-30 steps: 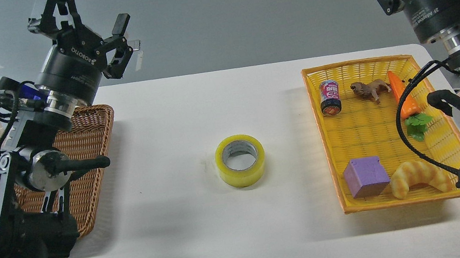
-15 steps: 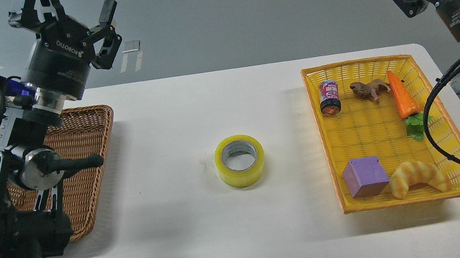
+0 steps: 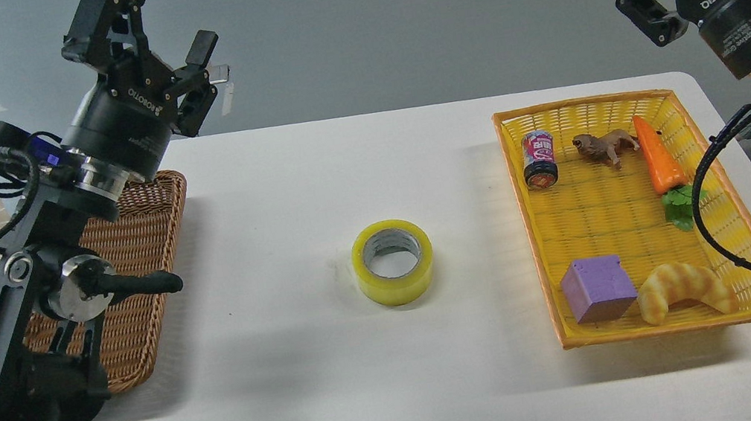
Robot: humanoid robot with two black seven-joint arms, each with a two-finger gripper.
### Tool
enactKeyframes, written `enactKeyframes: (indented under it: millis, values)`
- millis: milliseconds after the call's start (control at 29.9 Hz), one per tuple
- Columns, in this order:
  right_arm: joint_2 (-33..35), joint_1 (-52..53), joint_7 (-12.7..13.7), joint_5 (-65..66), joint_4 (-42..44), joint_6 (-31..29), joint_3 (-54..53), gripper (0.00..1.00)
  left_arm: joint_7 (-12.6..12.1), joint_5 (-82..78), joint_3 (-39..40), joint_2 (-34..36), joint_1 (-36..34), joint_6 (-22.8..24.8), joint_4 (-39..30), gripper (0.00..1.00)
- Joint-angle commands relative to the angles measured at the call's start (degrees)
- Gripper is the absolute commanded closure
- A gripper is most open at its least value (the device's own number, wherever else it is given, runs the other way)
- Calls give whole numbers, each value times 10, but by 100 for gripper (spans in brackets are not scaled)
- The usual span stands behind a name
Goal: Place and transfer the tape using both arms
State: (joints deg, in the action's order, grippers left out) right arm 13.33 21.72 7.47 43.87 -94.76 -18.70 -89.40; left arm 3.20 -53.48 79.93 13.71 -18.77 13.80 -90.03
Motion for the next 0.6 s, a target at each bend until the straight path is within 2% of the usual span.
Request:
enactKeyframes:
  millis: [0, 134, 301, 468, 501, 568]
  values:
    - [-5, 0, 0, 1, 3, -5, 1, 0, 1, 0, 1, 4, 2, 0, -11, 2]
    - [-7, -2, -11, 0, -2, -6, -1, 0, 8, 2, 7, -6, 2, -4, -13, 2]
    - [-9, 2, -40, -1, -3, -33, -6, 0, 12, 30, 8, -17, 6, 25, -15, 2]
    - [-32, 2, -41, 1, 1, -34, -4, 0, 15, 61, 8, -25, 6, 46, -16, 2]
    - [-32, 2, -41, 1, 1, -34, -3, 0, 19, 60, 8, -26, 7, 46, -16, 2]
    - [-32, 3, -41, 1, 0, -35, -3, 0, 50, 51, 5, -24, 6, 37, -17, 2]
